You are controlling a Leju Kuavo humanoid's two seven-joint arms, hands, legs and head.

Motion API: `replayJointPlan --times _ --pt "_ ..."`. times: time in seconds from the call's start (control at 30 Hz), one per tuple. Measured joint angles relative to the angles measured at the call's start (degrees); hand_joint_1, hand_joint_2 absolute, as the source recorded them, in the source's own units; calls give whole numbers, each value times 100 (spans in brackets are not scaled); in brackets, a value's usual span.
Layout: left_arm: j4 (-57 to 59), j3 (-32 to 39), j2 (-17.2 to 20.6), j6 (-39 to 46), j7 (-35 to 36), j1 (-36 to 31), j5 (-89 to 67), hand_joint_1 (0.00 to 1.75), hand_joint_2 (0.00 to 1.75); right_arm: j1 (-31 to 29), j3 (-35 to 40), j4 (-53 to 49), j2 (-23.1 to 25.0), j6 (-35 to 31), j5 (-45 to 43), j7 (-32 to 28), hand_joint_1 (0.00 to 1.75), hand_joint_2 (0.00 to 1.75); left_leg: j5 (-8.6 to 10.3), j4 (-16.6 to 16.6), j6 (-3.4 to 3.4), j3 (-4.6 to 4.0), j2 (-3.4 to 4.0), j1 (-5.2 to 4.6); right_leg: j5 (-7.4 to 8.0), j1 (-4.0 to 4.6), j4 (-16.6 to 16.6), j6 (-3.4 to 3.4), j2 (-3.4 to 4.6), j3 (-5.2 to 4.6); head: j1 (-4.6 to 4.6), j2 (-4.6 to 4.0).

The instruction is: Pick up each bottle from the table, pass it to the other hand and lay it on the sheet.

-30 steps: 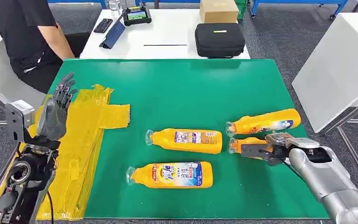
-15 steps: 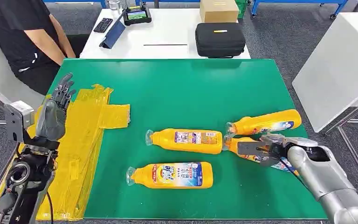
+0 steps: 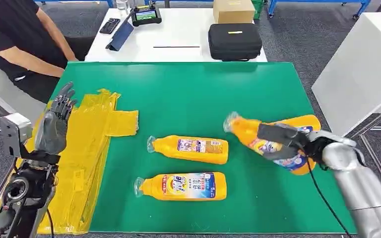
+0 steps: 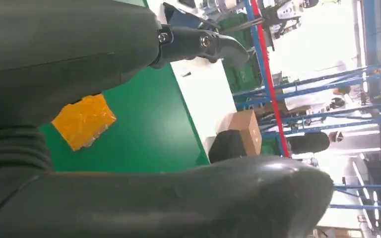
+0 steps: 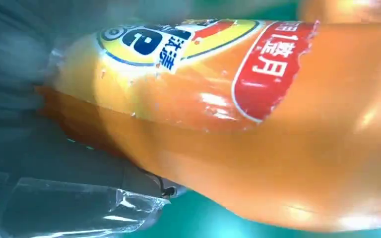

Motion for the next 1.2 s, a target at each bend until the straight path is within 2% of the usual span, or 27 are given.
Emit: replayJointPlan --times 0.2,0.5,0.7,0.83,1.0,1.2 --pt "-182 101 -4 -254 127 113 157 0 175 35 -560 -943 -459 -634 -941 232 175 175 -1 0 1 -4 2 -5 0 -6 -1 0 -2 0 2 0" --pt "-228 101 -20 -293 144 114 173 0 175 140 -783 -1394 -656 -743 -989 284 175 175 -1 1 2 -1 4 -7 0 -9 -1 0 -1 0 0 0" --pt "-214 35 -94 -479 254 -11 527 0 175 156 -779 -1483 -597 -1446 -939 304 175 175 -1 0 2 -3 3 -4 0 -4 -1 0 -1 -1 2 0" --pt "-70 -276 -151 -568 317 -313 986 0 175 124 -457 -1468 -273 -1826 -873 311 175 175 0 0 1 -1 8 -3 1 -4 0 -1 3 1 0 0" --pt "96 -664 -251 -385 435 -592 1549 0 175 -11 182 -1352 490 -2651 122 441 175 175 6 0 -4 0 13 -2 2 -2 4 -1 4 -2 -2 0" --pt "-18 -776 -280 -153 649 -696 2219 0 175 -290 576 -1350 1261 -2722 621 903 175 175 8 0 -7 -6 8 6 1 6 5 -1 2 -5 2 0"
